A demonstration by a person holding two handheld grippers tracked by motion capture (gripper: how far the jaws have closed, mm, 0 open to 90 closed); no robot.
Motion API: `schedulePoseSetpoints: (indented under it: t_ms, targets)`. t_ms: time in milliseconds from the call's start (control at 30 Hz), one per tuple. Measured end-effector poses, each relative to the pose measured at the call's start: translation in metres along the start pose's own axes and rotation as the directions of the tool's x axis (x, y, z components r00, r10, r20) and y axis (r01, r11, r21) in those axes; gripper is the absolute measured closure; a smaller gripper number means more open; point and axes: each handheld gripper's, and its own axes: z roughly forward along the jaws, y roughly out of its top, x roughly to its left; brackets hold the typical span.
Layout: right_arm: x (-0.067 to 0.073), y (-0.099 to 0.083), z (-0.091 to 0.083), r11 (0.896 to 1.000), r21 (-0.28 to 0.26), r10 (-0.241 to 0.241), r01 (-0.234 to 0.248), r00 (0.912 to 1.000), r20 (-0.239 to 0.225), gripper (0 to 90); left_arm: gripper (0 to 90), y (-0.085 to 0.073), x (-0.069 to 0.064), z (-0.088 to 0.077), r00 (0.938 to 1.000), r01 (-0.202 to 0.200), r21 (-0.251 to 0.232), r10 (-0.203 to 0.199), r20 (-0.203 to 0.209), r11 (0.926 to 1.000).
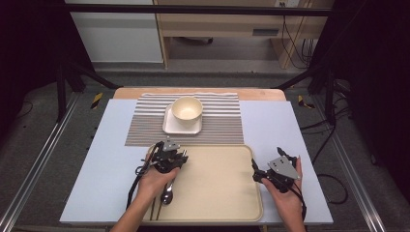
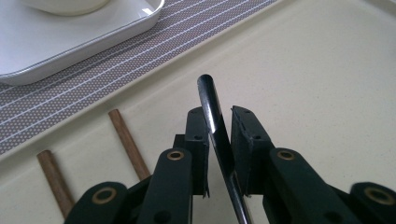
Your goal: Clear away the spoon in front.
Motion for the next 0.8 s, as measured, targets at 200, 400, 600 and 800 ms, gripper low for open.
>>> schedulePoseSetpoints:
  t_ms: [200, 400, 600, 800]
  targets:
    - [-0.0006, -0.0001, -0.0001, 1.0, -0.001, -0.003, 0.003, 1.0, -0.002, 6.2, 78.7, 0.003, -0.0053, 0.0036, 1.0, -0.002, -0.007, 0.002, 0.002, 1.0]
    - [-0.0003, 0.0001, -0.0001, 1.0, 0.0, -0.002, 0.002, 1.0, -0.004, 6.2, 81.1, 0.0055, -0.0097, 0.0049, 0.9998, -0.005, -0.006, 0.005, 0.017, 1.0]
    - [0.0001, -0.0001, 0.0002, 1.0, 0.0, -0.008, 0.008, 1.0, -0.006, 6.3, 71.6, 0.0063, -0.0096, 0.007, 0.9999, -0.006, -0.001, 0.006, -0.01, 1.0]
    - [0.0002, 0.0, 0.0001, 1.0, 0.001, -0.007, 0.007, 1.0, -0.006, 6.2, 65.0, 0.0068, -0.007, 0.0008, 0.9992, -0.008, -0.024, 0.007, -0.038, 0.9997]
